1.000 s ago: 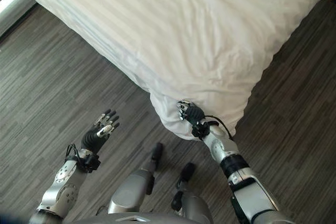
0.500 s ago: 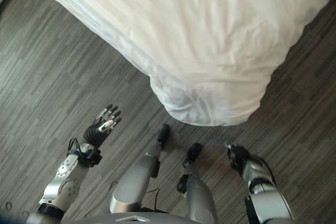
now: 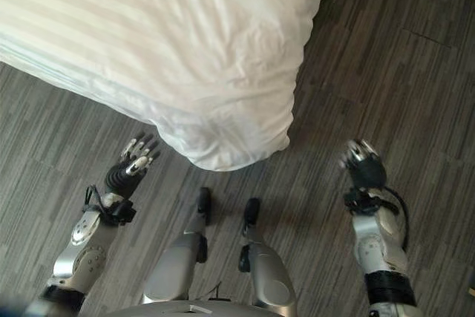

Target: Making the bed.

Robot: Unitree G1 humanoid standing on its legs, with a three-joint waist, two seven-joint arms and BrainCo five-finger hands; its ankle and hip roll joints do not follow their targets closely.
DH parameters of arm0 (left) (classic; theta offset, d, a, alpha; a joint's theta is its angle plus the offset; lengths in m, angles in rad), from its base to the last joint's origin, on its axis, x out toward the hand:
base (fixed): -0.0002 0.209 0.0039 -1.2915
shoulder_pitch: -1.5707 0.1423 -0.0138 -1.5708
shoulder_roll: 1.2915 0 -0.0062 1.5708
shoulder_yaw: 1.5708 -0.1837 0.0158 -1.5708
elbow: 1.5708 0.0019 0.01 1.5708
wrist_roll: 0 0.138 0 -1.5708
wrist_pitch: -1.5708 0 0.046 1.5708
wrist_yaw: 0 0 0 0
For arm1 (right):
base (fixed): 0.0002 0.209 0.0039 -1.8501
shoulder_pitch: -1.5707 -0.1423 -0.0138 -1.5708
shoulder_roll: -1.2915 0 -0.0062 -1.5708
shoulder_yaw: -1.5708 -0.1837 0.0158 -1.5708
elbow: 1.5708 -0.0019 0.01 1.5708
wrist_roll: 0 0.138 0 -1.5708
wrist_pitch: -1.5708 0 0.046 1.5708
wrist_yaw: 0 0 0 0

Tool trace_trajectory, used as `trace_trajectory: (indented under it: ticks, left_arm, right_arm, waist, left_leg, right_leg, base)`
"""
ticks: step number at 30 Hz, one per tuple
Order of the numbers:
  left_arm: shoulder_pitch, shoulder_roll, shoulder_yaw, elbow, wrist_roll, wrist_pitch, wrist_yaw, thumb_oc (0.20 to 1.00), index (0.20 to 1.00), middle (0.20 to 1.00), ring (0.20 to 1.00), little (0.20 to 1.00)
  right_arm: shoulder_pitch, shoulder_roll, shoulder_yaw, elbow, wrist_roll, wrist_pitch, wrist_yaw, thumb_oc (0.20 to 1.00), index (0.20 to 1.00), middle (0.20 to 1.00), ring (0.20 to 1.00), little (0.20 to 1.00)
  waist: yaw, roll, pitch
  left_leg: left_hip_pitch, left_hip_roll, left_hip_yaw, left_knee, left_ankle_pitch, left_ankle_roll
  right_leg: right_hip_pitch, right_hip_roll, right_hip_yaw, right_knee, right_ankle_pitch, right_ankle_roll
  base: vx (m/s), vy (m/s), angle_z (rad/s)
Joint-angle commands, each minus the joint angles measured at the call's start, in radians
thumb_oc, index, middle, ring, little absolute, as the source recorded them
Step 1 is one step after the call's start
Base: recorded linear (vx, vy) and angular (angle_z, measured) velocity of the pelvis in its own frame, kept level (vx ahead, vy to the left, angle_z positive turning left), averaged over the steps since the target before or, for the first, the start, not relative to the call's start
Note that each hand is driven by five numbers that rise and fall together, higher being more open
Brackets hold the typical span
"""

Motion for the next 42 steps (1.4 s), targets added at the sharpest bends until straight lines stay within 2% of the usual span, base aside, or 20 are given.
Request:
trace_trajectory:
  ticks: [1,7,10,13,15,16,19,20,23,28,29,31,35,36,38,40,41,42]
  left_arm:
    - [0.026,0.027,-0.007,0.005,-0.028,-0.023,-0.036,1.000,1.000,1.000,1.000,1.000]
    - [0.038,0.015,-0.030,0.011,-0.029,-0.021,-0.060,1.000,1.000,1.000,1.000,1.000]
    - [0.029,0.010,-0.037,0.017,-0.032,-0.025,-0.053,1.000,1.000,1.000,1.000,1.000]
    - [0.005,0.011,-0.053,0.033,-0.045,-0.030,-0.039,1.000,1.000,1.000,1.000,1.000]
    - [-0.024,0.015,-0.077,0.042,-0.052,-0.036,-0.025,1.000,1.000,1.000,1.000,1.000]
    - [-0.025,0.015,-0.076,0.042,-0.052,-0.036,-0.025,1.000,1.000,1.000,1.000,1.000]
    - [-0.045,0.016,-0.098,0.045,-0.049,-0.044,-0.013,1.000,1.000,1.000,1.000,1.000]
    - [-0.046,0.015,-0.098,0.046,-0.049,-0.044,-0.013,1.000,1.000,1.000,1.000,1.000]
    - [-0.080,0.012,-0.122,0.047,-0.029,-0.046,0.001,1.000,1.000,1.000,1.000,1.000]
    - [-0.102,-0.008,-0.120,0.074,-0.002,-0.048,0.009,1.000,1.000,1.000,1.000,1.000]
    - [-0.108,-0.012,-0.109,0.079,0.002,-0.051,0.003,1.000,1.000,1.000,1.000,1.000]
    - [-0.101,-0.019,-0.091,0.074,-0.003,-0.051,-0.007,1.000,1.000,1.000,1.000,1.000]
    - [-0.065,-0.027,-0.038,0.075,-0.016,-0.047,-0.007,1.000,1.000,1.000,1.000,1.000]
    - [-0.054,-0.026,-0.025,0.080,-0.016,-0.048,-0.003,1.000,1.000,1.000,1.000,1.000]
    - [-0.026,-0.032,0.010,0.087,-0.012,-0.046,0.010,1.000,1.000,1.000,1.000,1.000]
    - [-0.013,-0.034,0.045,0.103,0.024,-0.067,0.039,1.000,1.000,1.000,1.000,1.000]
    - [-0.013,-0.034,0.044,0.103,0.024,-0.067,0.039,1.000,1.000,1.000,1.000,1.000]
    - [-0.033,-0.035,0.035,0.132,0.046,-0.083,0.054,1.000,1.000,1.000,1.000,1.000]
  right_arm:
    - [-0.035,-0.064,0.082,0.043,-0.025,0.023,0.064,0.200,0.200,0.200,0.200,0.200]
    - [-0.118,-0.030,0.195,0.146,-0.032,0.061,0.087,0.200,0.200,0.200,0.200,0.200]
    - [-0.191,0.010,0.208,0.219,-0.012,0.046,0.060,0.200,0.200,0.200,0.200,0.200]
    - [-0.303,0.037,0.182,0.379,0.034,0.019,0.001,0.200,0.200,0.200,0.200,0.200]
    - [-0.431,0.023,0.138,0.568,0.068,0.005,-0.066,0.200,0.200,0.200,0.200,0.200]
    - [-0.433,0.022,0.138,0.571,0.069,0.004,-0.064,0.200,0.200,0.200,0.200,0.200]
    - [-0.551,-0.031,0.106,0.779,0.056,0.013,-0.111,0.200,0.200,0.200,0.200,0.200]
    - [-0.554,-0.032,0.106,0.782,0.057,0.013,-0.109,0.200,0.200,0.200,0.200,0.200]
    - [-0.638,-0.121,0.038,1.083,0.025,0.034,-0.167,0.200,0.200,0.200,0.200,0.200]
    - [-0.523,-0.090,0.003,1.182,-0.019,0.055,-0.174,0.200,0.200,0.200,0.200,0.200]
    - [-0.401,-0.040,0.019,1.208,-0.081,0.083,-0.147,0.200,0.200,0.200,0.200,0.200]
    - [-0.259,0.004,-0.004,1.214,-0.113,0.098,-0.132,0.200,0.200,0.200,0.200,0.200]
    - [-0.047,0.065,-0.103,1.110,-0.090,0.074,-0.135,0.200,0.200,0.200,0.200,0.200]
    - [0.003,0.076,-0.123,1.045,-0.094,0.056,-0.146,1.000,1.000,1.000,1.000,1.000]
    - [0.107,0.081,-0.166,0.814,-0.153,0.005,-0.188,1.000,1.000,1.000,1.000,1.000]
    - [0.150,0.081,-0.187,0.524,-0.311,-0.052,-0.273,1.000,1.000,1.000,1.000,1.000]
    - [0.152,0.084,-0.188,0.518,-0.314,-0.049,-0.276,1.000,1.000,1.000,1.000,1.000]
    - [0.144,0.088,-0.191,0.335,-0.421,-0.084,-0.331,1.000,1.000,1.000,1.000,1.000]
  waist:
    - [0.041,-0.021,-0.057]
    - [0.069,0.003,-0.059]
    - [0.084,0.021,-0.052]
    - [0.102,0.044,-0.035]
    - [0.121,0.067,-0.015]
    - [0.121,0.067,-0.015]
    - [0.144,0.088,0.003]
    - [0.144,0.089,0.004]
    - [0.157,0.114,0.043]
    - [0.145,0.107,0.054]
    - [0.127,0.095,0.051]
    - [0.100,0.076,0.036]
    - [0.031,0.033,-0.012]
    - [0.016,0.022,-0.026]
    - [-0.019,0.006,-0.054]
    - [-0.046,-0.003,-0.073]
    - [-0.044,-0.003,-0.074]
    - [-0.072,-0.004,-0.094]
  left_leg:
    - [-0.021,-0.084,-0.016,-0.002,0.010,0.029]
    - [-0.018,-0.091,-0.020,-0.002,0.008,0.036]
    - [-0.024,-0.095,-0.024,-0.002,0.009,0.036]
    - [-0.042,-0.101,-0.032,-0.002,0.014,0.035]
    - [-0.065,-0.109,-0.046,-0.002,0.018,0.033]
    - [-0.065,-0.109,-0.046,-0.002,0.018,0.033]
    - [-0.097,-0.112,-0.051,-0.002,0.024,0.030]
    - [-0.098,-0.112,-0.051,-0.002,0.024,0.030]
    - [-0.146,-0.111,-0.050,-0.002,0.035,0.026]
    - [-0.147,-0.103,-0.039,-0.002,0.038,0.029]
    - [-0.130,-0.103,-0.034,-0.002,0.028,0.034]
    - [-0.111,-0.103,-0.028,-0.002,0.020,0.038]
    - [-0.035,-0.097,-0.005,-0.002,-0.011,0.044]
    - [-0.013,-0.095,0.000,-0.002,-0.019,0.045]
    - [0.038,-0.092,0.021,-0.002,-0.035,0.046]
    - [0.079,-0.084,0.065,-0.002,-0.044,0.048]
    - [0.077,-0.084,0.067,-0.002,-0.041,0.048]
    - [0.119,-0.077,0.112,-0.002,-0.052,0.052]
  right_leg:
    - [0.019,-0.021,0.038,0.012,-0.055,0.065]
    - [0.022,-0.023,0.035,0.012,-0.056,0.067]
    - [0.015,-0.027,0.033,0.012,-0.055,0.068]
    - [-0.001,-0.031,0.029,0.012,-0.049,0.066]
    - [-0.017,-0.040,0.019,0.012,-0.046,0.067]
    - [-0.018,-0.040,0.019,0.012,-0.046,0.067]
    - [-0.046,-0.044,0.012,0.012,-0.038,0.068]
    - [-0.047,-0.043,0.012,0.012,-0.038,0.068]
    - [-0.089,-0.046,0.018,0.012,-0.025,0.073]
    - [-0.095,-0.040,0.036,0.012,-0.017,0.076]
    - [-0.082,-0.039,0.044,0.012,-0.022,0.076]
    - [-0.066,-0.038,0.051,0.012,-0.026,0.075]
    - [-0.009,-0.037,0.069,0.016,-0.042,0.074]
    - [0.006,-0.036,0.075,0.018,-0.046,0.075]
    - [0.040,-0.037,0.085,0.030,-0.060,0.079]
    - [0.049,-0.035,0.078,0.067,-0.061,0.095]
    - [0.046,-0.034,0.080,0.067,-0.058,0.094]
    - [0.058,-0.036,0.088,0.128,-0.071,0.107]
  base:
    - [-0.01,0.005,-0.07]
    - [0.00,0.000,0.00]
    - [-0.01,0.004,0.00]
    - [-0.05,0.000,0.03]
    - [-0.06,-0.020,0.09]
    - [-0.04,-0.001,0.16]
    - [-0.03,-0.009,0.16]
    - [-0.04,-0.015,0.04]
    - [-0.04,-0.006,0.10]
    - [0.01,0.009,0.00]
    - [0.05,0.008,-0.10]
    - [0.07,0.015,-0.13]
    - [0.10,0.043,-0.08]
    - [0.12,0.052,-0.20]
    - [0.12,0.069,-0.39]
    - [0.05,0.090,-0.59]
    - [0.02,0.068,-0.64]
    - [-0.01,0.047,-0.62]
